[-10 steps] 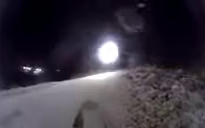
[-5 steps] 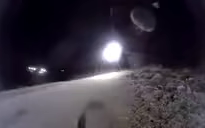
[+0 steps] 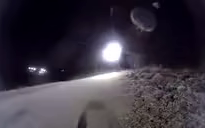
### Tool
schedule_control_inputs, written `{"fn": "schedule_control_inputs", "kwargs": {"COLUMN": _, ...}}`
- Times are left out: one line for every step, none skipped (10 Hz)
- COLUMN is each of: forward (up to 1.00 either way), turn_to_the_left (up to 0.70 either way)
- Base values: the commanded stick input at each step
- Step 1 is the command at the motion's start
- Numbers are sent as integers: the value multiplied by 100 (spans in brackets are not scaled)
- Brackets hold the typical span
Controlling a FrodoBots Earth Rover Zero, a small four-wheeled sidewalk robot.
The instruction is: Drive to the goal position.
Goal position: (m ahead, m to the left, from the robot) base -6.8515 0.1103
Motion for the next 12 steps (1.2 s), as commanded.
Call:
{"fn": "schedule_control_inputs", "kwargs": {"forward": 0, "turn_to_the_left": 100}}
{"fn": "schedule_control_inputs", "kwargs": {"forward": 0, "turn_to_the_left": 100}}
{"fn": "schedule_control_inputs", "kwargs": {"forward": 0, "turn_to_the_left": 100}}
{"fn": "schedule_control_inputs", "kwargs": {"forward": 0, "turn_to_the_left": 100}}
{"fn": "schedule_control_inputs", "kwargs": {"forward": 36, "turn_to_the_left": 78}}
{"fn": "schedule_control_inputs", "kwargs": {"forward": 100, "turn_to_the_left": 33}}
{"fn": "schedule_control_inputs", "kwargs": {"forward": 100, "turn_to_the_left": 0}}
{"fn": "schedule_control_inputs", "kwargs": {"forward": 100, "turn_to_the_left": 0}}
{"fn": "schedule_control_inputs", "kwargs": {"forward": 100, "turn_to_the_left": 0}}
{"fn": "schedule_control_inputs", "kwargs": {"forward": 100, "turn_to_the_left": 0}}
{"fn": "schedule_control_inputs", "kwargs": {"forward": 100, "turn_to_the_left": 0}}
{"fn": "schedule_control_inputs", "kwargs": {"forward": 100, "turn_to_the_left": 0}}
